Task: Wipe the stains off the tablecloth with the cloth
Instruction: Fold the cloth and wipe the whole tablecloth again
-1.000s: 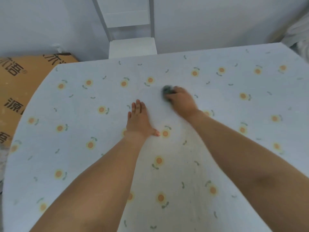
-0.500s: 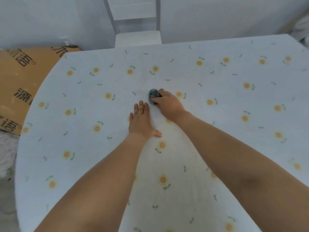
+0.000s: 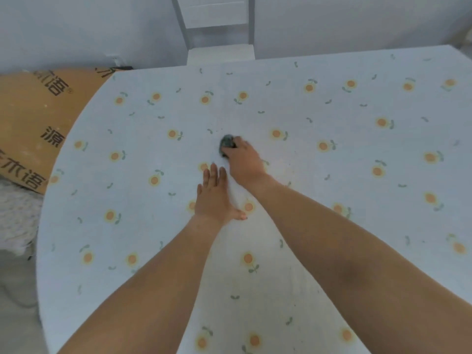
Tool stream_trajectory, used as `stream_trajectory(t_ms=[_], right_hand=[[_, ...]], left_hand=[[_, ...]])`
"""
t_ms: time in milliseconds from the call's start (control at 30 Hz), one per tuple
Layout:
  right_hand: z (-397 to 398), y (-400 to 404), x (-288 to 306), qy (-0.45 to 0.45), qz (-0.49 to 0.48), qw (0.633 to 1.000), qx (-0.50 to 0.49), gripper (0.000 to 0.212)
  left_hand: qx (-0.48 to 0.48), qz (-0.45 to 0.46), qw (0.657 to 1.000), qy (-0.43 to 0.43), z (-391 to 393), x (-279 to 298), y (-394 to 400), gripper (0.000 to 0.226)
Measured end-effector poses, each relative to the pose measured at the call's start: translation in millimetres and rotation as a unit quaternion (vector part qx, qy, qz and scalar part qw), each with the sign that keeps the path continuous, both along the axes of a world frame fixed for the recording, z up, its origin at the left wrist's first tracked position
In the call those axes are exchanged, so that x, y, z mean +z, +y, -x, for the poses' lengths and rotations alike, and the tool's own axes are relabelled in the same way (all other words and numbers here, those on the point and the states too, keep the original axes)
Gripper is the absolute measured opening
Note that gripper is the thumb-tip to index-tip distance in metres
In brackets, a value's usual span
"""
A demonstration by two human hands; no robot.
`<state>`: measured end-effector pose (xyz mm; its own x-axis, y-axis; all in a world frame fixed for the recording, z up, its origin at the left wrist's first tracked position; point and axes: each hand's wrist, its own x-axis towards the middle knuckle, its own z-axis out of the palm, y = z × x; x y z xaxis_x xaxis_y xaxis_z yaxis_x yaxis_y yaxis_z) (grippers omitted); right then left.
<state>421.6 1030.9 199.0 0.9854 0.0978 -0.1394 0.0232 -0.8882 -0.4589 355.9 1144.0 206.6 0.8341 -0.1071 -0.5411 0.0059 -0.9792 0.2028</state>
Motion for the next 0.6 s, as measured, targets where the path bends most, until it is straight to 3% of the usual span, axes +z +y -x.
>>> stream_trajectory(t_ms=[67, 133, 200, 300, 400, 467, 533, 600], right_hand=[[12.6, 4.0, 0.1, -0.001, 0.017, 0.996, 0.087, 0.036], [17.2, -29.7, 0.4, -0.034, 0.048, 0.995, 0.082, 0.032], [20.9, -89.2, -3.1, -0.063, 0.078, 0.994, -0.031, 0.029], [39.6, -182.1, -2.1, -0.054, 0.099, 0.958, -0.265, 0.033], [39.2, -170.1, -1.3, -0.034, 0.089, 0.922, -0.376, 0.034], [35.3, -113.3, -2.7, -0.032, 0.047, 0.947, -0.315, 0.036], [37.3, -54.8, -6.1, -0.029, 0.025, 0.985, -0.168, 0.04], [53.2, -32.8, -5.8, -0.01, 0.036, 0.998, -0.044, 0.043]], left_hand=[[0.01, 0.012, 1.0, 0.003, -0.4, -0.3, 2.2, 0.148], [0.01, 0.007, 1.0, 0.003, -0.9, -1.2, -0.5, 0.149], [0.01, 0.006, 1.0, 0.009, -1.0, -2.5, -0.8, 0.148], [0.02, 0.018, 1.0, 0.002, -1.2, -6.7, 1.9, 0.148], [0.014, 0.018, 1.0, -0.002, -1.8, -9.5, 1.0, 0.148], [0.013, 0.02, 1.0, -0.002, -1.2, -8.7, 1.3, 0.148], [0.011, 0.025, 1.0, -0.005, -4.4, -7.3, 3.7, 0.145], [-0.003, 0.015, 1.0, -0.009, 6.5, -4.2, 6.1, 0.137]])
